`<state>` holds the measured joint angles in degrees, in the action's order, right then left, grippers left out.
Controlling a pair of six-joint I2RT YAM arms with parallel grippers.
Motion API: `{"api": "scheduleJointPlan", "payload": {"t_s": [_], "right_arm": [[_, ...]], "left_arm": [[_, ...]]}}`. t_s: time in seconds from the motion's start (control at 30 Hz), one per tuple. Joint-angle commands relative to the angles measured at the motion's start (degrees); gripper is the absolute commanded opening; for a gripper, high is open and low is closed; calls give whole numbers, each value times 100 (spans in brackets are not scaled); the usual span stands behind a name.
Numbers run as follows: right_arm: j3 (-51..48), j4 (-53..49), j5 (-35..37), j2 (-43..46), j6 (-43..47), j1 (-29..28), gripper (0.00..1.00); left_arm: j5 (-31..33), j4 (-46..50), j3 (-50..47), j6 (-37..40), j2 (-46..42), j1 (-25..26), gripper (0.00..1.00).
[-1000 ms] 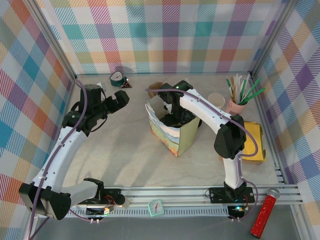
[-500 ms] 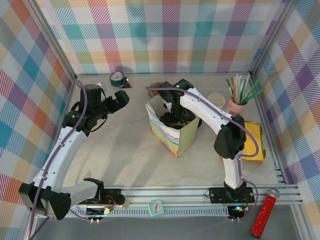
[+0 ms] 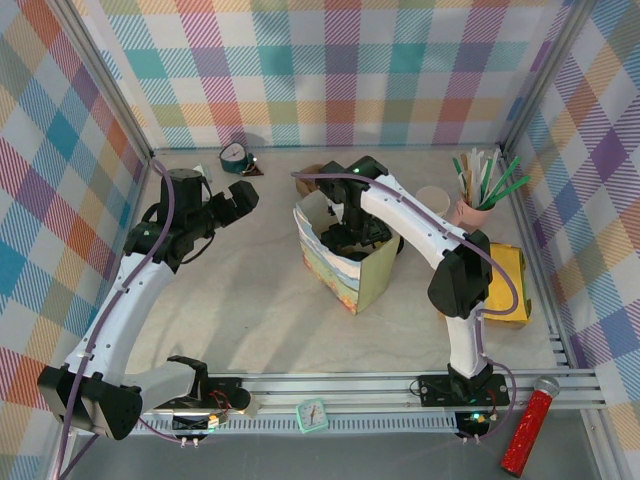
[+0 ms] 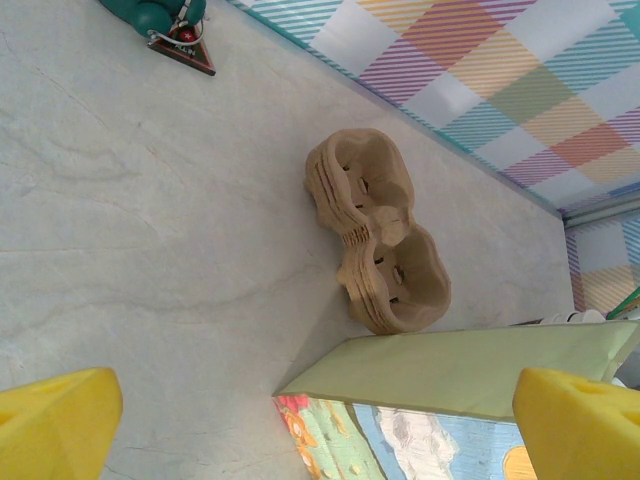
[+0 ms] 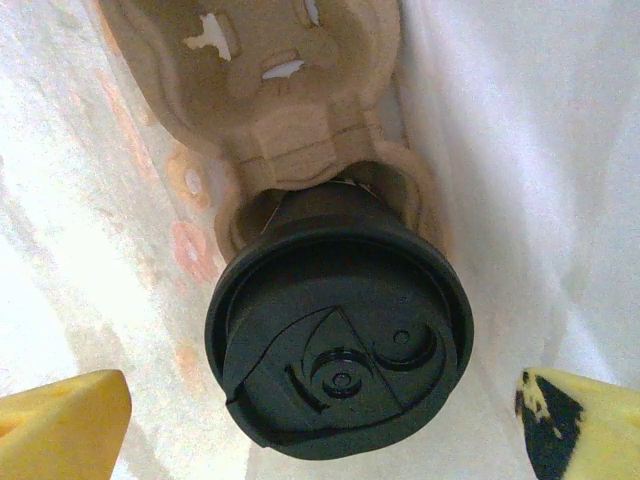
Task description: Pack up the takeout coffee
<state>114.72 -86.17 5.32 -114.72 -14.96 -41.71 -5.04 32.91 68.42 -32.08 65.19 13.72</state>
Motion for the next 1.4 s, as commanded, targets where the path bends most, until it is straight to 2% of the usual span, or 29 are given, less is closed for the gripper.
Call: {"api": "scheduleJointPlan", "payload": {"t_s": [0.0, 0.3, 0.37, 0.4, 0.57, 0.67, 0.9, 1.0, 1.37], "right_arm": [[215, -223, -27, 140, -125, -64, 98], [327, -290, -23, 160, -169, -83, 92], [336, -296, -68, 157, -162, -82, 79], [346, -304, -83, 160, -165, -82, 76], [373, -326, -66, 182, -200, -91, 77], [386, -326, -75, 186, -190, -91, 71], [394, -332, -74, 193, -183, -91, 68], [402, -330, -66, 211, -184, -92, 55], [537, -433, -44, 257, -218, -100, 55]], "left_arm": [[-85, -73, 66, -37, -70, -36, 100], [-82, -56, 66, -37, -84, -36, 100], [-81, -65, 66, -44, -76, -36, 100], [-93, -65, 57, -40, -75, -35, 100], [-96, -73, 66, -41, -61, -36, 100], [-89, -75, 66, -39, -69, -36, 100], [-94, -72, 75, -52, -68, -27, 100], [-94, -67, 90, -48, -81, -25, 100], [-76, -21, 93, -42, -137, -22, 100]]}}
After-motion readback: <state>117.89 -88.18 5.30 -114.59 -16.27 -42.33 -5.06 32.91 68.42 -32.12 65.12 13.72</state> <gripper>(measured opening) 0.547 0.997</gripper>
